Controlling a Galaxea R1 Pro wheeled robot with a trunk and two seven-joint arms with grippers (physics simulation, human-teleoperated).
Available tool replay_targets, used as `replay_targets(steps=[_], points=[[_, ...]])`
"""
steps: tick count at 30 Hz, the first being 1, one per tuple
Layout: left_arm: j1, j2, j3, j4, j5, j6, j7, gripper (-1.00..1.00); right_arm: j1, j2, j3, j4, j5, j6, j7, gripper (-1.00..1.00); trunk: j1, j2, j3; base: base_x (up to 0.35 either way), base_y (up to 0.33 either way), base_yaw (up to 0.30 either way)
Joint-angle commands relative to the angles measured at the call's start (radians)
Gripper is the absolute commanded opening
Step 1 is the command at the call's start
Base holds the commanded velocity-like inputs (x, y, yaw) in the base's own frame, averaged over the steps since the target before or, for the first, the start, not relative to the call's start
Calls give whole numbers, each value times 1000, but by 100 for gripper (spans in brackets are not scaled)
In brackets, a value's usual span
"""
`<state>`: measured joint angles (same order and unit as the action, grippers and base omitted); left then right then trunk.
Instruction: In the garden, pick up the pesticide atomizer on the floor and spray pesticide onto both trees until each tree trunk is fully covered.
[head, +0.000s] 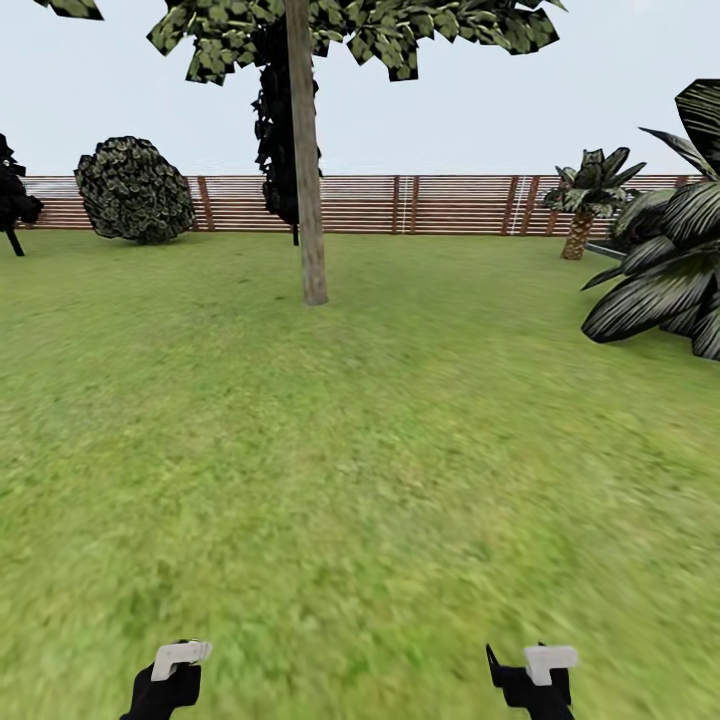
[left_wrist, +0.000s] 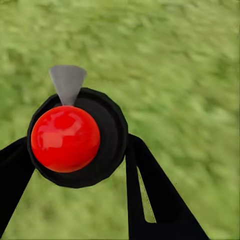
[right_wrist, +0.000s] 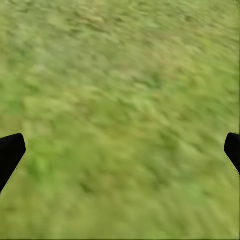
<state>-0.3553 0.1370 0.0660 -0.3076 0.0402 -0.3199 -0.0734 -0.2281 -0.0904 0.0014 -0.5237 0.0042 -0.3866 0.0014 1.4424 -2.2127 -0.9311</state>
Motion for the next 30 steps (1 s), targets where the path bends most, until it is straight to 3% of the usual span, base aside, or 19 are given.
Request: replay_targets(steps=[1,30], points=[[-1,0,6,1,4,-2,-8,-100,-1,0,0,1,0,-3,0,100,0,0,-1,339,0,0],[-1,0,6,1,4,-2,-8,-100,0,0,0,1,0,-3,0,100,0,0,-1,340,0,0]])
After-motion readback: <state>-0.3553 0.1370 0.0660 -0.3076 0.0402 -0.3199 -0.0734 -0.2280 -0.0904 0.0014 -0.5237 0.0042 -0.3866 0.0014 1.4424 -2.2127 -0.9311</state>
